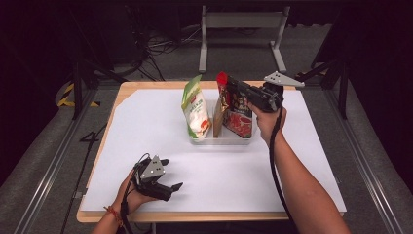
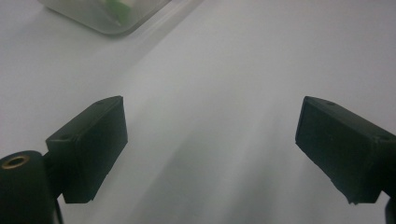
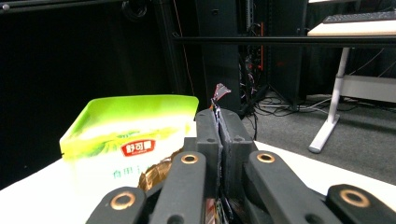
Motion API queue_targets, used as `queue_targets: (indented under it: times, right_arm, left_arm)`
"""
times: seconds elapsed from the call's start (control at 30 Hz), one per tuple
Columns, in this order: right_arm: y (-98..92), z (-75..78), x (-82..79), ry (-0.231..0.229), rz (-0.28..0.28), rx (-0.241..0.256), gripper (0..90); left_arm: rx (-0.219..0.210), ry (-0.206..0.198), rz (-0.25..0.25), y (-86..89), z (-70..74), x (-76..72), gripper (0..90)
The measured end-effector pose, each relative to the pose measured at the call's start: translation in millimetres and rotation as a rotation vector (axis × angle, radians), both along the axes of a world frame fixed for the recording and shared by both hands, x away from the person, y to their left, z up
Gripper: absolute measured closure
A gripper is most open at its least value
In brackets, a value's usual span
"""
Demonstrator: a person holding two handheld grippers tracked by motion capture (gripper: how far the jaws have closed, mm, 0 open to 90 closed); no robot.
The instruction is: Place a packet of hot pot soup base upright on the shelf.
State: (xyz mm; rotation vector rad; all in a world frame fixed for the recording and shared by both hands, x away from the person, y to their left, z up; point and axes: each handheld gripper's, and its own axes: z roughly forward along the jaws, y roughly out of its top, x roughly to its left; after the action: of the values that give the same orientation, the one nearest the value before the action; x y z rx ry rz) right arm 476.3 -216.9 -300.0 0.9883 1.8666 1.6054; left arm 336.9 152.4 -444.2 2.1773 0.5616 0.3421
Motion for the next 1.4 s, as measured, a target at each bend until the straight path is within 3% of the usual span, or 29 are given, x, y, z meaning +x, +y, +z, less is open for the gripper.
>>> queue_targets:
  times: [0.5,1.4]
  right_arm:
    - [-3.6,-3.2,-11.9,-0.003,0.024,-0.058,87.1]
    - [-20.1,-11.1,-22.3,0.01,0.039,-0.081,84.3]
  left_arm:
    - [-0.001,0.005,0.003,0.2,-0.5,-0.7,9.7]
    - [0.009,0.001,0.004,1.3,-0.7,-1.5,9.7]
